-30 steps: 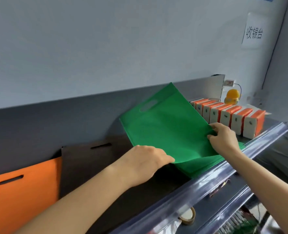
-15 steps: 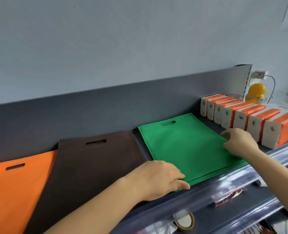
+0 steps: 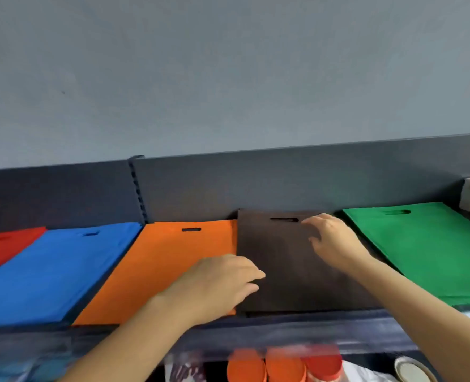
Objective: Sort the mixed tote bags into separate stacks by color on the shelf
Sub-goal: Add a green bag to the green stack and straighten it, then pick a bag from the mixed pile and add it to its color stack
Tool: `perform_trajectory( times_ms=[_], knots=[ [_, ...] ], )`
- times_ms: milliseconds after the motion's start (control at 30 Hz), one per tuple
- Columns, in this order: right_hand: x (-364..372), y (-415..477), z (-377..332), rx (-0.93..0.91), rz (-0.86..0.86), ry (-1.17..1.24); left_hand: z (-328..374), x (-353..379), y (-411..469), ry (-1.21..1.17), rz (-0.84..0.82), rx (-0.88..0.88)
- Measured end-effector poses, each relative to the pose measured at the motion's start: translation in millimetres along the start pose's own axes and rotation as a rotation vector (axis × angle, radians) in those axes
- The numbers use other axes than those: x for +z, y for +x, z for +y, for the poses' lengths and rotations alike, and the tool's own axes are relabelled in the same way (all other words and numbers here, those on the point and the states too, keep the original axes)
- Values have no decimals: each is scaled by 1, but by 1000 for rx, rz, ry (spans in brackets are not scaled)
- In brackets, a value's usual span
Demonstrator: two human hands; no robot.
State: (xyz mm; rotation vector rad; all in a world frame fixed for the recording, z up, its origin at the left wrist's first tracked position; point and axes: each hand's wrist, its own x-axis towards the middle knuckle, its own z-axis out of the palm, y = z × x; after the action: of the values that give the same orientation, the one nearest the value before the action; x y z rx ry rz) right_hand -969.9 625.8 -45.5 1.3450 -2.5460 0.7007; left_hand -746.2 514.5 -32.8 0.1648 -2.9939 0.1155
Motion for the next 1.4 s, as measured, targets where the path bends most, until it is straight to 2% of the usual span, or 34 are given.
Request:
perform_trajectory(
  times_ms=[200, 333, 567, 733, 933, 1133, 1400],
  knots=[
    [68, -14, -196, -156, -130, 78, -113, -13, -198, 118, 139, -319],
    [112, -30, -320, -314, -188, 151, -179, -27, -322, 196, 193, -600],
    [170, -47, -484, -503, -304, 186, -234, -42, -484, 154, 182, -928],
    [200, -53, -592, -668, -318, 234, -265, -38, -567, 176, 163, -1032],
    [245, -40, -708, -820, -339, 272, -319, -42, -623, 201, 195, -1120],
    [283, 6, -825, -912, -324, 394, -406, -56, -662, 243, 206, -1185],
    [332, 51, -950, -987, -422, 351, -503, -67, -704, 257, 214, -1234]
  ],
)
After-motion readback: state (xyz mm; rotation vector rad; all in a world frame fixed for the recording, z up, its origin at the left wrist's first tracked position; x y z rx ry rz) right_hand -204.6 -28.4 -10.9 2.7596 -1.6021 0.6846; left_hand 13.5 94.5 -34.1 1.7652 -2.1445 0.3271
